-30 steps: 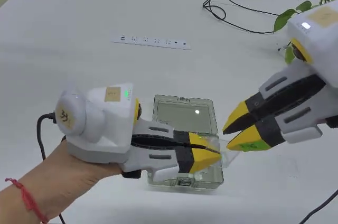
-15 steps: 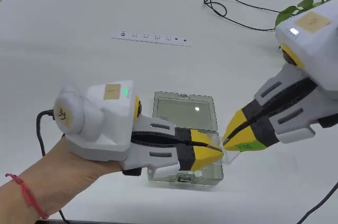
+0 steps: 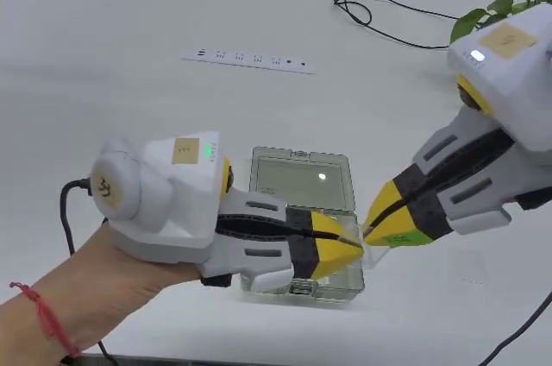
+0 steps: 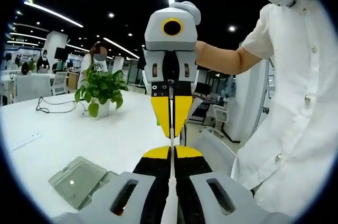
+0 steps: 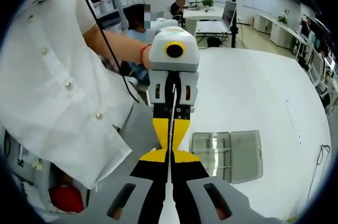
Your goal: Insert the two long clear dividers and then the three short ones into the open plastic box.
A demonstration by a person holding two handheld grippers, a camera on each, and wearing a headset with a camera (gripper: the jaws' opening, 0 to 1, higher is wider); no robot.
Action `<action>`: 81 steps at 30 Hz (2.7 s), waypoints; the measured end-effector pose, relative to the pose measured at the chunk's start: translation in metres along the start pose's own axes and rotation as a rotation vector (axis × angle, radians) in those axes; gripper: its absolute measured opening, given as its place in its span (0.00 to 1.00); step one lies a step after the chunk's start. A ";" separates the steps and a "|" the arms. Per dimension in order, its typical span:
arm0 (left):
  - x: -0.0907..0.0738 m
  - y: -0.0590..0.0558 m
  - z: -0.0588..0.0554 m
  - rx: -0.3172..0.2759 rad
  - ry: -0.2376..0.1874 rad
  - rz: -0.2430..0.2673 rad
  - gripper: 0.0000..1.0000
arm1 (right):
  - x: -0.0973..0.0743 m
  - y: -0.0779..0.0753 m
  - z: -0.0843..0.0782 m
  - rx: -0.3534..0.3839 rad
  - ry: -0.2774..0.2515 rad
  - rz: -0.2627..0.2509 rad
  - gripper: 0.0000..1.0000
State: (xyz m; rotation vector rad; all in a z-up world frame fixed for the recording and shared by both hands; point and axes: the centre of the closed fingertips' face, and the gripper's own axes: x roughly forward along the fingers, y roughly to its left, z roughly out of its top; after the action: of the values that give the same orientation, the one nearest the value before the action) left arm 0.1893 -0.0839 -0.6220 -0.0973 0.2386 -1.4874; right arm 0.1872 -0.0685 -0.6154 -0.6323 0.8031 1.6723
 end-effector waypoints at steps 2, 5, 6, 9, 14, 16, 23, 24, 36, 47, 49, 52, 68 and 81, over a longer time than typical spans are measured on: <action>0.000 0.000 0.000 -0.004 0.000 0.000 0.00 | 0.001 0.000 0.000 -0.003 0.003 -0.001 0.03; -0.001 0.000 0.000 -0.007 -0.003 0.003 0.00 | 0.003 0.000 0.001 -0.009 0.007 -0.005 0.03; -0.001 -0.001 0.000 -0.008 -0.005 0.002 0.01 | 0.003 0.000 0.001 -0.011 0.008 -0.006 0.02; -0.001 -0.002 0.000 -0.012 -0.012 0.003 0.03 | 0.003 0.000 0.002 -0.011 0.003 -0.008 0.02; -0.002 -0.003 -0.003 -0.019 0.000 0.012 0.07 | 0.001 -0.002 0.004 -0.013 -0.004 -0.018 0.02; -0.002 -0.003 -0.005 -0.025 0.002 0.017 0.09 | -0.001 -0.002 0.005 -0.012 -0.010 -0.023 0.02; -0.011 0.002 -0.012 -0.034 0.012 0.062 0.15 | -0.007 -0.008 0.006 -0.007 -0.030 -0.047 0.02; -0.013 0.003 -0.014 -0.034 0.015 0.070 0.16 | -0.008 -0.009 0.006 -0.005 -0.032 -0.050 0.02; -0.045 0.024 -0.045 -0.062 0.070 0.198 0.43 | -0.009 -0.033 0.004 0.010 -0.054 -0.117 0.02; -0.077 0.037 -0.080 -0.078 0.121 0.304 0.69 | 0.012 -0.065 -0.007 0.017 -0.062 -0.156 0.02; -0.082 0.038 -0.087 -0.083 0.134 0.315 0.72 | 0.019 -0.070 -0.010 0.016 -0.057 -0.159 0.02; -0.086 0.041 -0.093 -0.090 0.137 0.333 0.80 | 0.031 -0.078 -0.016 0.016 -0.053 -0.156 0.02; -0.100 0.059 -0.114 -0.134 0.146 0.392 1.00 | 0.074 -0.099 -0.054 0.049 -0.020 -0.147 0.02; -0.097 0.066 -0.118 -0.156 0.139 0.388 1.00 | 0.088 -0.110 -0.075 0.079 -0.018 -0.147 0.02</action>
State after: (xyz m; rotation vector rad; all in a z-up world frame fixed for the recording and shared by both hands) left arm 0.2216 0.0274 -0.7412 -0.0685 0.4598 -1.0888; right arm 0.2731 -0.0573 -0.7498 -0.6059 0.7871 1.5036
